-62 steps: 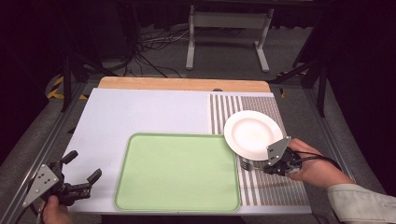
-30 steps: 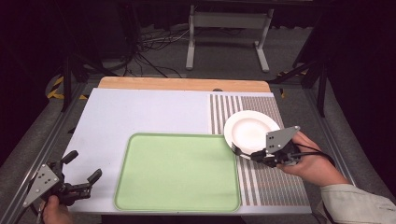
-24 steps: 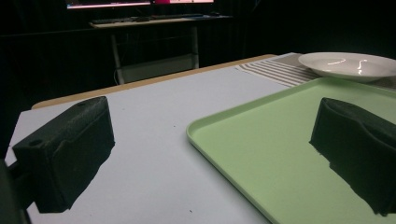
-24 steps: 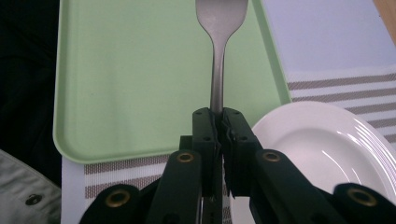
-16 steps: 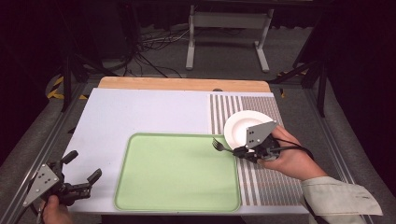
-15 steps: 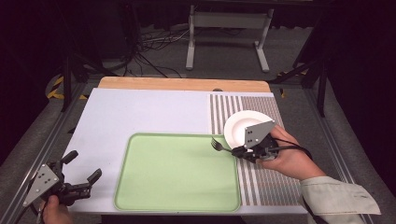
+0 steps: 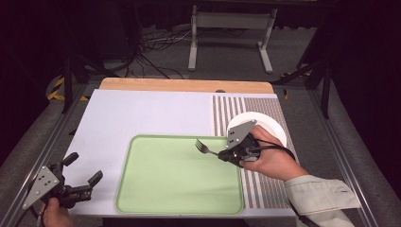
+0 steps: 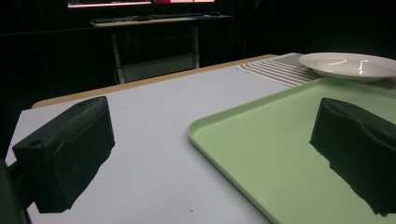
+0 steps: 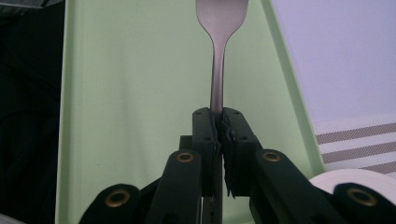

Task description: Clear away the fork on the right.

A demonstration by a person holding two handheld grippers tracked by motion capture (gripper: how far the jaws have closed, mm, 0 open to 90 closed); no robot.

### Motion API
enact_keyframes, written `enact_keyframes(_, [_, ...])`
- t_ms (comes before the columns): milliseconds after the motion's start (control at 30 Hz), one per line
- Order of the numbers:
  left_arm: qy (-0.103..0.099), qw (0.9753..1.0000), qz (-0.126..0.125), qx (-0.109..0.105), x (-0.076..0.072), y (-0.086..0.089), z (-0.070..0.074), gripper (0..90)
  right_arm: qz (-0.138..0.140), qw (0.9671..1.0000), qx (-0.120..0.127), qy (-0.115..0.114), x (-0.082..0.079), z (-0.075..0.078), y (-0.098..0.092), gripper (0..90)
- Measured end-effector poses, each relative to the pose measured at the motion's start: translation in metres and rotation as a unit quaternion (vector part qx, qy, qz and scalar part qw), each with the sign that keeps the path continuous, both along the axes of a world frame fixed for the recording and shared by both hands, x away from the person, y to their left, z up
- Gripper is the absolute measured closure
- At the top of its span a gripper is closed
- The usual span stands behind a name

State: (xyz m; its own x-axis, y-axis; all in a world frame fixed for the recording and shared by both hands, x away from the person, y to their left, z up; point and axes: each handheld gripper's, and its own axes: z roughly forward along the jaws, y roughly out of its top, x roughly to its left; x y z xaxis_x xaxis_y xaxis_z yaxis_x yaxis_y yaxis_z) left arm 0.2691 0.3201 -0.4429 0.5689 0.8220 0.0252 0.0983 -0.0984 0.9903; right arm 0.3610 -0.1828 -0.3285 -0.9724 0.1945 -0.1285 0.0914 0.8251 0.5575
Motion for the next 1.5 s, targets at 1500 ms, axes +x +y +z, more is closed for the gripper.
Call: enact_keyframes(1500, [0.0, 1.0, -0.008, 0.0, 0.002, -0.001, 0.0, 0.3, -0.29, 0.9356, -0.069, 0.189, 0.015, -0.043, 0.028, 85.4])
